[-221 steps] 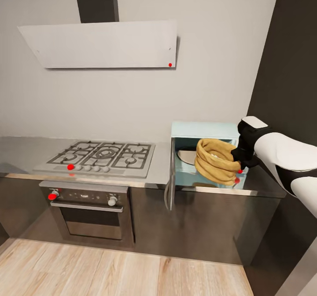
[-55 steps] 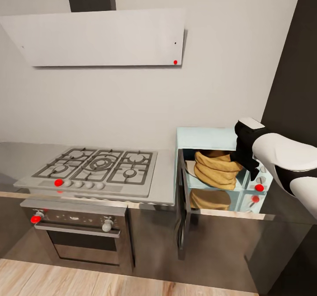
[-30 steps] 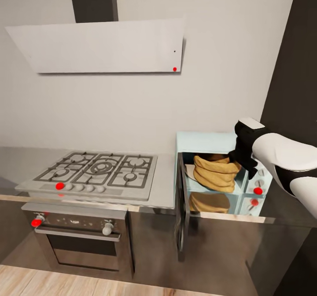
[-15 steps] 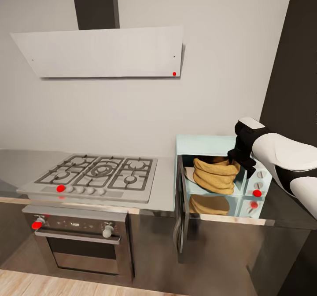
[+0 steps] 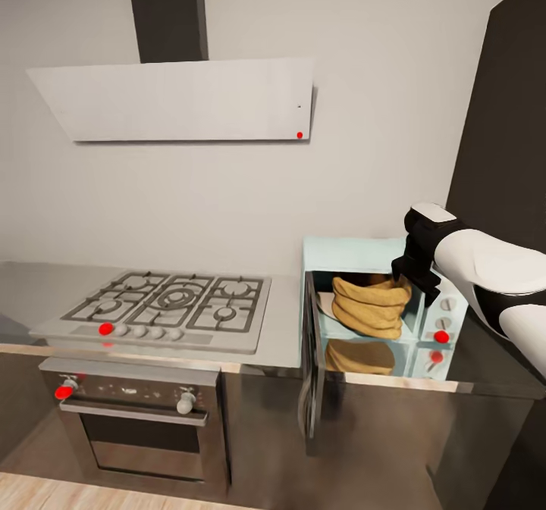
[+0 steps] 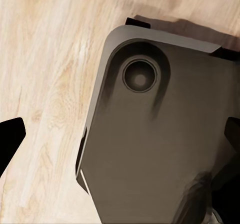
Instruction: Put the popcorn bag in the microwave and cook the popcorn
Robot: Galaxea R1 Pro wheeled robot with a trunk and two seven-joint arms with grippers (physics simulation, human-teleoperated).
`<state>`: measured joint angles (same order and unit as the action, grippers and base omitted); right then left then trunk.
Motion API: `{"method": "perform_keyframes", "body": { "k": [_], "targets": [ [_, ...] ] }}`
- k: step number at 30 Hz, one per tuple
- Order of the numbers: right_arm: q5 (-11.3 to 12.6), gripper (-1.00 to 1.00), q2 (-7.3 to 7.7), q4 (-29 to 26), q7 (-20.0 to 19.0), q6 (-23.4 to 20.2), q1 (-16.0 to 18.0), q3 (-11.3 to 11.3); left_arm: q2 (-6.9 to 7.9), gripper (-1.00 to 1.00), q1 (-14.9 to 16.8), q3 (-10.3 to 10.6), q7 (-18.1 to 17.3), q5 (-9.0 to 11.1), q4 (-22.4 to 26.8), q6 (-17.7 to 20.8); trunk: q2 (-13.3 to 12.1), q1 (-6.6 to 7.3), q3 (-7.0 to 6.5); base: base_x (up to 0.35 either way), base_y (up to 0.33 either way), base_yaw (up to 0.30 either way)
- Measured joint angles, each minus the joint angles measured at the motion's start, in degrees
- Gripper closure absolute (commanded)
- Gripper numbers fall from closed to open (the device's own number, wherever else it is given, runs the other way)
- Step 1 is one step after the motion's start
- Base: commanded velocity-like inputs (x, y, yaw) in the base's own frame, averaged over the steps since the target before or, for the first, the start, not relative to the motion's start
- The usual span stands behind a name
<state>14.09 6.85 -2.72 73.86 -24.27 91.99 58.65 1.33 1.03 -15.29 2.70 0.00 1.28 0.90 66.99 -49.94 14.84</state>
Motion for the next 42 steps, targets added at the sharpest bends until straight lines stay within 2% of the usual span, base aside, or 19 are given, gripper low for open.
{"method": "perform_keyframes", "body": {
  "k": [14, 16, 17, 18, 20, 21, 22, 23, 24, 25, 28, 29, 30, 32, 36, 39, 42],
  "targets": [
    [0.02, -1.00, -0.11, 0.06, -0.31, -0.22, 0.00, 0.03, 0.00, -1.00, 0.00, 0.03, 0.02, 0.00, 0.00, 0.05, -0.01, -0.03, -1.32, -0.286, 0.011, 0.000],
    [0.03, -1.00, -0.24, 0.07, -3.58, -0.92, -0.01, -0.19, -0.01, -1.00, 0.00, 0.01, 0.03, 0.00, 0.00, 0.03, -0.01, -0.03, -1.40, -0.327, 0.120, 0.000],
    [-0.06, -1.00, -0.39, 0.07, -6.89, -2.31, -0.01, -0.38, 0.00, -1.00, 0.00, 0.00, 0.03, 0.00, 0.00, 0.04, -0.01, -0.03, -1.42, -0.315, 0.143, 0.000],
    [-0.51, -1.00, -0.50, 0.31, -9.87, -4.35, -0.02, -0.84, 0.00, -1.00, 0.00, 0.00, 0.01, 0.00, 0.00, 0.03, -0.01, -0.04, -1.43, -0.291, 0.151, 0.000],
    [-2.52, -1.00, -0.58, 2.27, -12.73, -6.69, -0.29, -2.00, -0.03, -1.00, 0.00, 0.03, 0.01, 0.00, 0.00, 0.00, -0.01, -0.03, -1.43, -0.198, 0.134, 0.000],
    [-4.43, -1.00, -0.62, 3.33, -13.70, -7.19, -0.57, -2.57, -0.05, -1.00, 0.00, 0.02, 0.01, 0.00, 0.00, 0.02, -0.02, -0.02, -1.43, -0.065, 0.054, 0.000],
    [-11.37, -1.00, -0.66, 5.39, -17.27, -7.51, -2.20, -3.94, -0.06, -1.00, 0.00, 0.00, 0.01, 0.00, 0.00, -0.01, -0.01, -0.01, -1.42, -0.052, 0.044, 0.000],
    [-13.93, -1.00, -0.65, 5.75, -19.12, -7.58, -3.02, -4.53, -0.05, -1.00, 0.00, 0.00, 0.00, 0.00, 0.00, -0.01, -0.02, -0.01, -1.43, -0.033, 0.028, 0.000],
    [-18.16, -1.00, -0.66, 6.18, -22.66, -7.59, -4.29, -5.17, -0.03, -1.00, 0.00, -0.01, 0.00, 0.00, 0.00, -0.02, -0.02, -0.01, -1.43, -0.017, 0.014, 0.000],
    [-25.04, -1.00, -0.67, 6.56, -29.31, -7.57, -6.27, -5.49, -0.01, -1.00, 0.00, -0.01, 0.00, 0.00, 0.00, -0.02, -0.02, -0.01, -1.42, -0.011, 0.009, 0.000],
    [-38.85, -1.00, -0.67, 6.85, -44.58, -6.31, -10.96, -5.80, -0.05, -1.00, 0.00, 0.05, 0.00, 0.00, 0.00, -0.02, -0.01, -0.01, -1.43, -0.005, 0.004, 0.000],
    [-44.54, -1.00, -0.68, 6.90, -50.20, -1.50, -13.70, -5.85, -0.07, -1.00, 0.00, 0.06, 0.00, 0.00, 0.00, -0.02, -0.02, 0.00, -1.42, -0.001, 0.001, 0.000],
    [-47.19, -1.00, -0.68, 6.91, -52.56, 2.44, -15.62, -5.90, -0.08, -1.00, 0.00, 0.05, 0.00, 0.00, 0.00, -0.03, -0.02, -0.01, -1.42, 0.000, 0.000, 0.000],
    [-50.07, -1.00, -0.67, 6.93, -55.07, 10.19, -18.63, -5.91, -0.08, -1.00, 0.00, 0.05, 0.00, 0.00, 0.00, -0.03, -0.01, 0.00, -1.43, 0.000, 0.000, 0.000],
    [-51.70, -1.00, -0.67, 6.94, -57.94, 19.95, -23.26, -5.89, -0.09, -1.00, 0.00, 0.02, -0.01, 0.00, 0.01, -0.03, -0.01, 0.00, -1.43, 0.000, 0.000, 0.000],
    [-51.45, -1.00, 0.30, 6.33, -57.10, 18.96, -24.23, -5.88, -0.96, -1.00, 0.00, -0.16, 0.06, 0.00, 0.00, 0.05, -0.01, 0.00, -1.43, 0.000, 0.000, 0.000],
    [-51.39, -1.00, 1.27, 5.93, -56.88, 18.58, -24.30, -5.88, -0.90, -1.00, 0.00, -0.11, 0.07, 0.00, 0.02, 0.01, -0.01, 0.00, -1.43, 0.000, 0.000, 0.000]
  ]
}}
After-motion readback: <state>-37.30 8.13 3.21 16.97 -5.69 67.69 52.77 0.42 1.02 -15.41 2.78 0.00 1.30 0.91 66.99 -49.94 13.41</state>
